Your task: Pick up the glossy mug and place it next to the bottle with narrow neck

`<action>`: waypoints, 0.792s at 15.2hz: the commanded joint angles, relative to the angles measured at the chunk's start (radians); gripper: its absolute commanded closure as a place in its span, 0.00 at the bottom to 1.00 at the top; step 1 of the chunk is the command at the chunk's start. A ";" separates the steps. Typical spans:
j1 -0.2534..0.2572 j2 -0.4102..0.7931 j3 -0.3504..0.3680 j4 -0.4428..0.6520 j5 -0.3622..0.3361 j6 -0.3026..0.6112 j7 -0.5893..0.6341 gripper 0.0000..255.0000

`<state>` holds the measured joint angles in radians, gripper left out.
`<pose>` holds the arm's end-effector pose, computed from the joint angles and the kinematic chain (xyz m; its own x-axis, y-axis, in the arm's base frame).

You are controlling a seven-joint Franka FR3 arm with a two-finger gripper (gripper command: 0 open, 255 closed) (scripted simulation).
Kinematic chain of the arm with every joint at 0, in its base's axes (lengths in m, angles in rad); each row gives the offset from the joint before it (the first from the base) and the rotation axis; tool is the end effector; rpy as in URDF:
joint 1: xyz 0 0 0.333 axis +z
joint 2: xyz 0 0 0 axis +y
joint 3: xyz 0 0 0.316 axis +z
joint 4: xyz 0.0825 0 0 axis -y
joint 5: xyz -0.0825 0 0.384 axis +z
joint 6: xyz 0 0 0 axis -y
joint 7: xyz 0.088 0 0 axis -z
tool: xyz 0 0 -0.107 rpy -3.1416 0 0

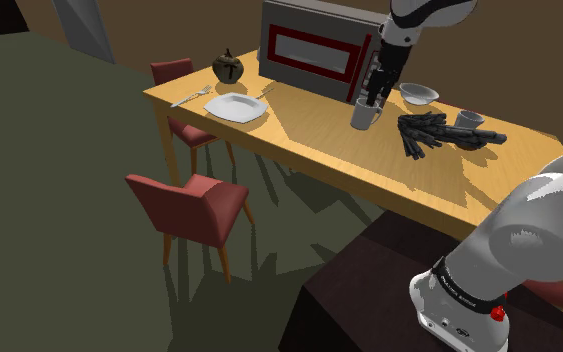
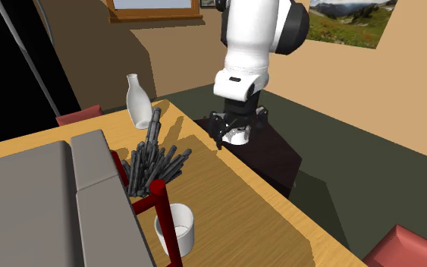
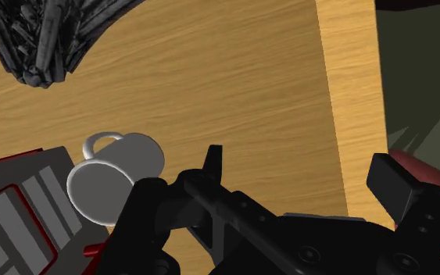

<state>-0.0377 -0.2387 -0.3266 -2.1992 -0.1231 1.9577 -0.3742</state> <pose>0.4449 -0.1856 0.4763 0.9975 0.0659 -0.0267 0.0667 -0.9973 0.0297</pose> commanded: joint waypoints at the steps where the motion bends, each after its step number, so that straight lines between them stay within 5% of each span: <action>1: -0.005 0.082 -0.025 0.055 0.017 0.027 -0.036 0.00; 12: -0.089 0.518 -0.085 0.391 0.174 0.100 -0.211 0.00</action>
<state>-0.1153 0.2465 -0.4087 -1.8496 0.0381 2.0684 -0.5699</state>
